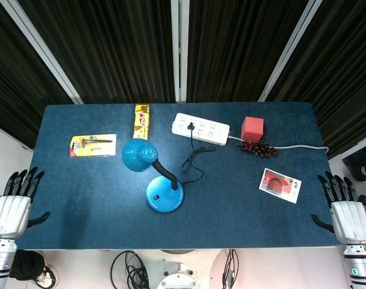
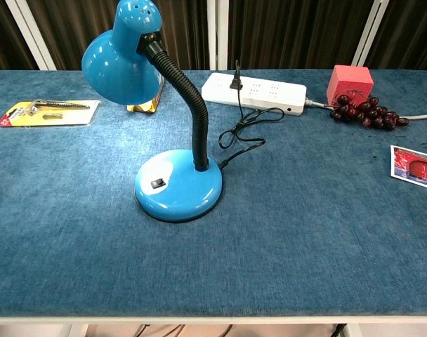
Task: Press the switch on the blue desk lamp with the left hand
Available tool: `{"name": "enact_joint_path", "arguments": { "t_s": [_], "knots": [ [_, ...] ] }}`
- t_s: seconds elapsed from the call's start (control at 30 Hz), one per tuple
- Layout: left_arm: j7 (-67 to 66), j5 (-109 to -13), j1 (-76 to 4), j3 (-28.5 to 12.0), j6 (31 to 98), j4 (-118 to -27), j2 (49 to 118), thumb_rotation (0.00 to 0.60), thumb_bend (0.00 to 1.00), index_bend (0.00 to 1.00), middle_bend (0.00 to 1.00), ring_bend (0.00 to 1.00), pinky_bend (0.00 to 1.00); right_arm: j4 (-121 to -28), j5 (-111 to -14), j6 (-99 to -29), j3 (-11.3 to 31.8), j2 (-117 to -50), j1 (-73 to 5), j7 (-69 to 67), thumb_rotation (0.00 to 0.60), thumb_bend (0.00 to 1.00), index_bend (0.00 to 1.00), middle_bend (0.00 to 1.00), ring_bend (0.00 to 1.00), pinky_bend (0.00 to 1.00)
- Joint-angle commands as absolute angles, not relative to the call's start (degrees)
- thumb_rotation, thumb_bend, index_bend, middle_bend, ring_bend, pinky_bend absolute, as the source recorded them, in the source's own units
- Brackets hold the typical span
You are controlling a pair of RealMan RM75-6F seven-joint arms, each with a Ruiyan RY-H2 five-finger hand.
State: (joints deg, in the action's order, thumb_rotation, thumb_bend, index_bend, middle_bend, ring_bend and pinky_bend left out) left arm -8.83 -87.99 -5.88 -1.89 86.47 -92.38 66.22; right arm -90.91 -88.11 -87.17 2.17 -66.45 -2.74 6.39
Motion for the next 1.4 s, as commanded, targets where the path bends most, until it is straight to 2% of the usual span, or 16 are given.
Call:
{"name": "enact_joint_path", "arguments": {
  "t_s": [0.03, 0.27, 0.4, 0.47, 0.53, 0.6, 0.63, 0.73, 1.07, 1.4],
  "knots": [
    [-8.8, -87.8, -5.9, -1.8, 86.1, -92.6, 66.1, 0.6, 0.0, 0.07, 0.0, 0.0, 0.0, -90.8, -88.2, -87.3, 2.2, -66.4, -2.7, 6.2, 0.6, 0.08, 0.0, 0.0, 0.0, 0.0],
    [-10.3, -88.7, -6.3, -0.9, 84.9, -95.0, 65.9, 0.6, 0.0, 0.07, 0.0, 0.0, 0.01, -90.8, -88.3, -87.4, 2.4, -65.7, -2.6, 5.2, 0.6, 0.09, 0.0, 0.0, 0.0, 0.0],
    [-13.5, -92.7, -6.9, -0.3, 85.8, -96.5, 66.7, 0.6, 0.0, 0.08, 0.03, 0.01, 0.14, -92.1, -87.4, -86.8, 3.3, -63.9, -3.2, 5.3, 0.6, 0.16, 0.0, 0.0, 0.0, 0.0],
    [-16.8, -94.9, -7.7, -0.5, 86.2, -95.5, 68.2, 0.6, 0.03, 0.1, 0.15, 0.08, 0.25, -92.5, -87.5, -87.4, 3.9, -63.4, -3.3, 5.0, 0.6, 0.16, 0.0, 0.0, 0.0, 0.0],
    [-18.0, -96.3, -8.7, -0.5, 85.4, -94.6, 70.2, 0.6, 0.13, 0.15, 0.38, 0.27, 0.45, -92.8, -88.0, -88.1, 4.1, -63.1, -3.2, 4.4, 0.6, 0.16, 0.0, 0.0, 0.0, 0.0],
    [-17.4, -97.5, -9.8, -0.2, 84.2, -93.9, 72.0, 0.6, 0.24, 0.17, 0.54, 0.43, 0.58, -92.8, -88.4, -88.6, 4.0, -62.9, -3.0, 4.3, 0.6, 0.16, 0.0, 0.0, 0.0, 0.0],
    [-16.7, -98.5, -10.5, -0.2, 83.8, -92.9, 73.6, 0.6, 0.3, 0.19, 0.62, 0.5, 0.63, -92.9, -88.8, -88.9, 3.8, -62.8, -2.9, 4.3, 0.6, 0.16, 0.0, 0.0, 0.0, 0.0],
    [-15.8, -99.8, -12.0, 0.2, 82.2, -90.3, 76.8, 0.6, 0.37, 0.24, 0.73, 0.6, 0.68, -93.2, -89.7, -89.7, 3.3, -62.6, -2.5, 4.2, 0.6, 0.16, 0.0, 0.0, 0.0, 0.0],
    [-14.4, -94.0, -19.4, 0.7, 65.9, -92.8, 80.2, 0.6, 0.38, 0.2, 0.74, 0.61, 0.69, -92.6, -91.0, -89.7, 1.4, -63.2, -1.3, 3.1, 0.6, 0.16, 0.0, 0.0, 0.0, 0.0],
    [-12.5, -91.8, -24.4, -0.7, 60.4, -89.8, 85.3, 0.6, 0.38, 0.18, 0.74, 0.61, 0.69, -91.9, -90.6, -88.9, 1.0, -63.6, -1.1, 2.9, 0.6, 0.16, 0.0, 0.0, 0.0, 0.0]
  ]
}}
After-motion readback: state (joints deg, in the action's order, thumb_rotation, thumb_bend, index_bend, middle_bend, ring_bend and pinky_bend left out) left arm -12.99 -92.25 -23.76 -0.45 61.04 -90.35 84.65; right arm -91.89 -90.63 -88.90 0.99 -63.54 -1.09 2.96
